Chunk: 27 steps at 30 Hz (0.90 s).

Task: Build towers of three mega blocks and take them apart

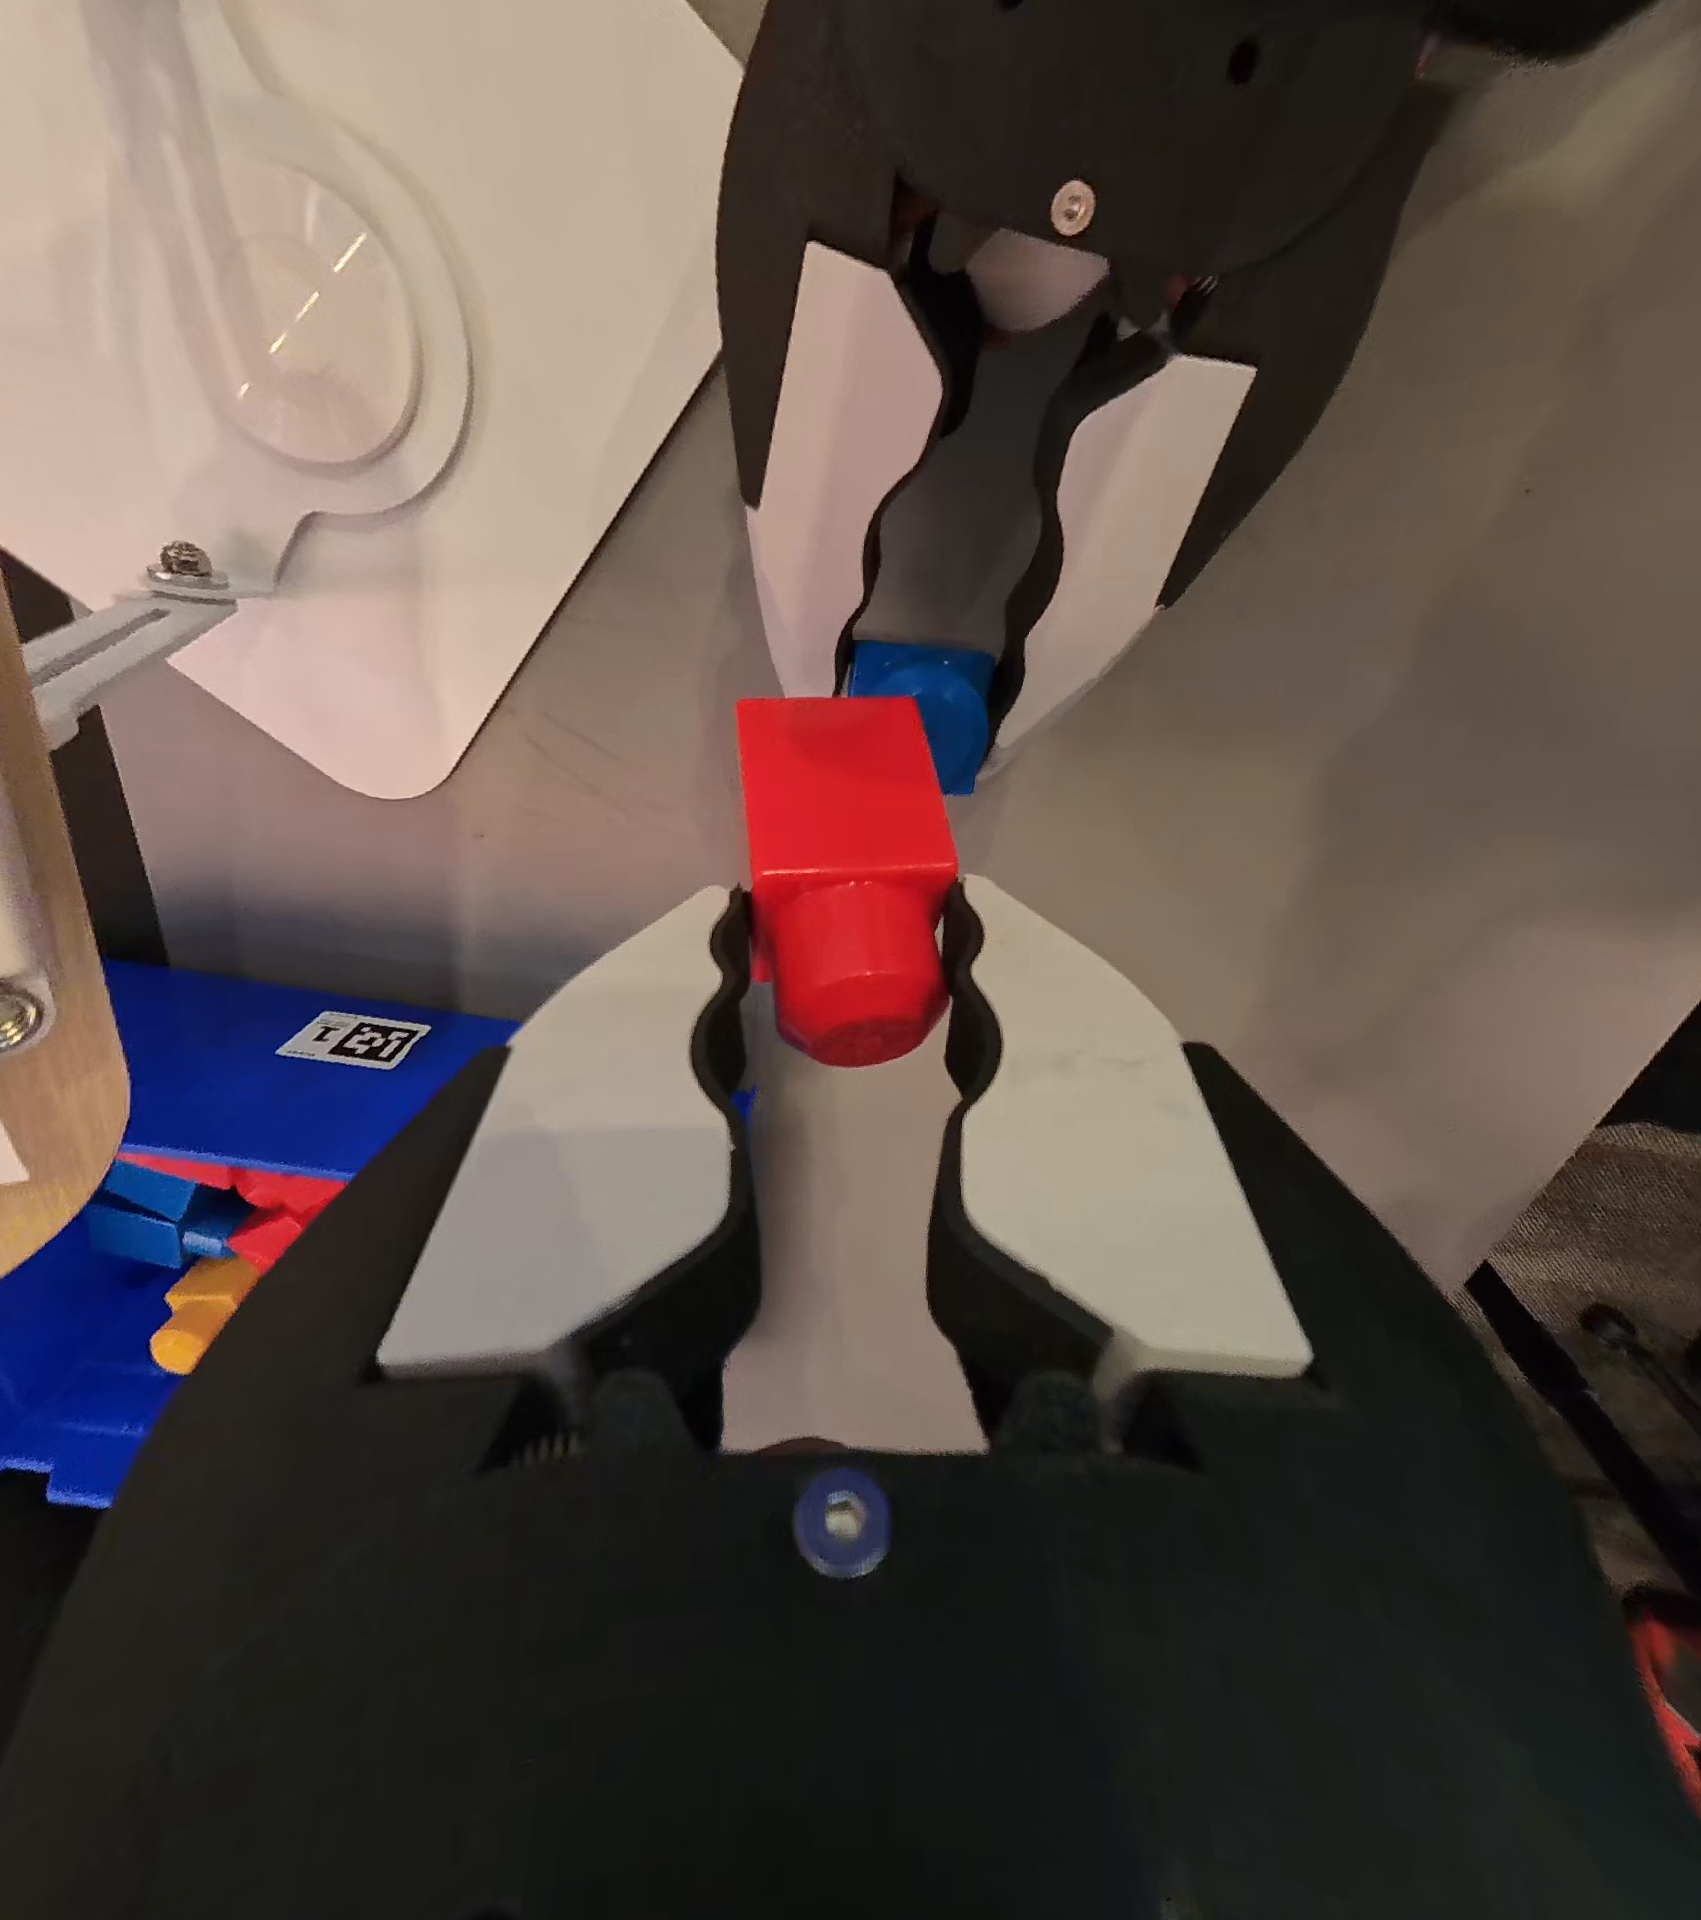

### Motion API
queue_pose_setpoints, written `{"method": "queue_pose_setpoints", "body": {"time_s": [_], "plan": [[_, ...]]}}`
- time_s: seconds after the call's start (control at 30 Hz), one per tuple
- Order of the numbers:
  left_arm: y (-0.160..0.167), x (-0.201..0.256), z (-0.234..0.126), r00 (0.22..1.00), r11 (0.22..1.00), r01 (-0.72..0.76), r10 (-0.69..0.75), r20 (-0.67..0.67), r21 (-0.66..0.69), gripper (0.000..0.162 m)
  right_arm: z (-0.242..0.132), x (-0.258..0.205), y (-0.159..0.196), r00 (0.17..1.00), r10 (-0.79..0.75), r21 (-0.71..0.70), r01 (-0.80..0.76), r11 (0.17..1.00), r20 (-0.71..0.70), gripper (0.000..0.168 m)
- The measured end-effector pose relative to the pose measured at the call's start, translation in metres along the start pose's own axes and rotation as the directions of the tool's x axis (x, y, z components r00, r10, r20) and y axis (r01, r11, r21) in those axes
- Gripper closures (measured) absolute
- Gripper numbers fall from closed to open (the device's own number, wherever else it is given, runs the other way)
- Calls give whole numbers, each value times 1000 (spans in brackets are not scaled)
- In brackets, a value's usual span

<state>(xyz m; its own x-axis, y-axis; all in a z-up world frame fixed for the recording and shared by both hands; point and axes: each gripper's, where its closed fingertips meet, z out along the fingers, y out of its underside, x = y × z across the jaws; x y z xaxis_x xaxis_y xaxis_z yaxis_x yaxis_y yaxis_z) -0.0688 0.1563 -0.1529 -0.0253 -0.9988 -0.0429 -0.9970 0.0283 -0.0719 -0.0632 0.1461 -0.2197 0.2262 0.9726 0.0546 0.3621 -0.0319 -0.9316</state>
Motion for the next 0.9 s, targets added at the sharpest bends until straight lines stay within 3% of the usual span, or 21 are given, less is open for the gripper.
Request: {"method": "queue_pose_setpoints", "body": {"time_s": [0.9], "plan": [[4,22,27,997,971,-22,4,-74,-237,128,4,-1,8,999,-40,-59,39,998,-23,132]]}}
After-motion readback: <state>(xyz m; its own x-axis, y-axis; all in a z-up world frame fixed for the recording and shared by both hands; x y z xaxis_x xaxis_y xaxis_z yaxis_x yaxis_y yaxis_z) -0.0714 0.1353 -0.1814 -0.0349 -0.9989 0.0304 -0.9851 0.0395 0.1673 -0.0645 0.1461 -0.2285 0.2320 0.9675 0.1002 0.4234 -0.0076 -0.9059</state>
